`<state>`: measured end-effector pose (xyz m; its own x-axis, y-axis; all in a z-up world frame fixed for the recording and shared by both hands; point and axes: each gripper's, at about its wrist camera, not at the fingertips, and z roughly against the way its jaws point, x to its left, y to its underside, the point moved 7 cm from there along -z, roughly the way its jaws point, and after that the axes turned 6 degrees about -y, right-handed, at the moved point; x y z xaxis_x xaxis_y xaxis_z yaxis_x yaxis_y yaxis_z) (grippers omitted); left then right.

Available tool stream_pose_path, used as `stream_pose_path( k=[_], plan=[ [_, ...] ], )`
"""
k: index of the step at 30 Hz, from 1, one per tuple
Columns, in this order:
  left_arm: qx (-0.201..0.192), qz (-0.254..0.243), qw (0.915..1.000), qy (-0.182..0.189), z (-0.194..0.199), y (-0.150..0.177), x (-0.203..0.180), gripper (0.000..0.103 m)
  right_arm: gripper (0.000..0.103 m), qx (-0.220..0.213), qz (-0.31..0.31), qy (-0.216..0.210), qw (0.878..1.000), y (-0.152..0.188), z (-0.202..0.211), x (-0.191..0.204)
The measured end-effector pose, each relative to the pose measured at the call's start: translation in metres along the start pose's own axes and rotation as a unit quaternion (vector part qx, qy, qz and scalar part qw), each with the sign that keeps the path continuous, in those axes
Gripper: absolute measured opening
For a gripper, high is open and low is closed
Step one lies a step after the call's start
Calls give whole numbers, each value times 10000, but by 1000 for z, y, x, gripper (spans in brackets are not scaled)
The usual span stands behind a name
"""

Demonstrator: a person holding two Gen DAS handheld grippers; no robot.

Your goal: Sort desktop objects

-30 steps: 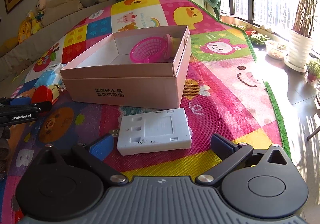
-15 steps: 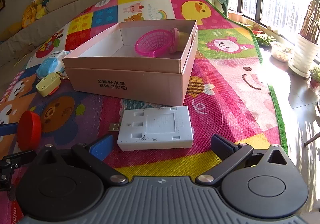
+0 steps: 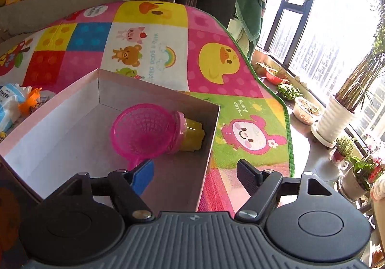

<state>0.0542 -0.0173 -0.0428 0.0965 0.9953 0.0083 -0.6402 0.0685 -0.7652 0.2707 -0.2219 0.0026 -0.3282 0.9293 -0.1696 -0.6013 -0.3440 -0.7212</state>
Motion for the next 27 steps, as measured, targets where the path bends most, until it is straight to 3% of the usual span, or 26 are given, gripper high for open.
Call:
stream_pose_path(
  k=[2,6,10,12,14,15,18,23,27],
  plan=[
    [-9,71,10000,62,0,0,1,103,71,-8,142,-151,9998,-5,-7,11],
    [-26,135,9998,113,0,0,2,103,71,-438,993,-238,9938,-6,-4,43],
    [-38,176,9997,140,1,-1,2,103,71,-656,1073,-558,9905,-14,8,54],
    [-43,184,9997,138,0,-1,3,103,78,-837,749,-668,9914,-17,29,44],
    [-43,196,9997,142,1,-1,3,103,101,-1042,189,-879,9905,-13,58,27],
    [-42,198,9997,142,0,-1,3,103,103,-1071,-29,-995,9893,-7,69,20],
    [-40,186,9997,133,0,-1,4,103,103,-756,-467,-1342,9870,29,90,6],
    [-27,140,9999,91,-1,0,4,103,103,-105,-749,-1317,9884,97,85,9],
    [-7,76,10000,36,-2,1,2,103,103,28,-895,-1605,9830,113,80,21]
  ],
)
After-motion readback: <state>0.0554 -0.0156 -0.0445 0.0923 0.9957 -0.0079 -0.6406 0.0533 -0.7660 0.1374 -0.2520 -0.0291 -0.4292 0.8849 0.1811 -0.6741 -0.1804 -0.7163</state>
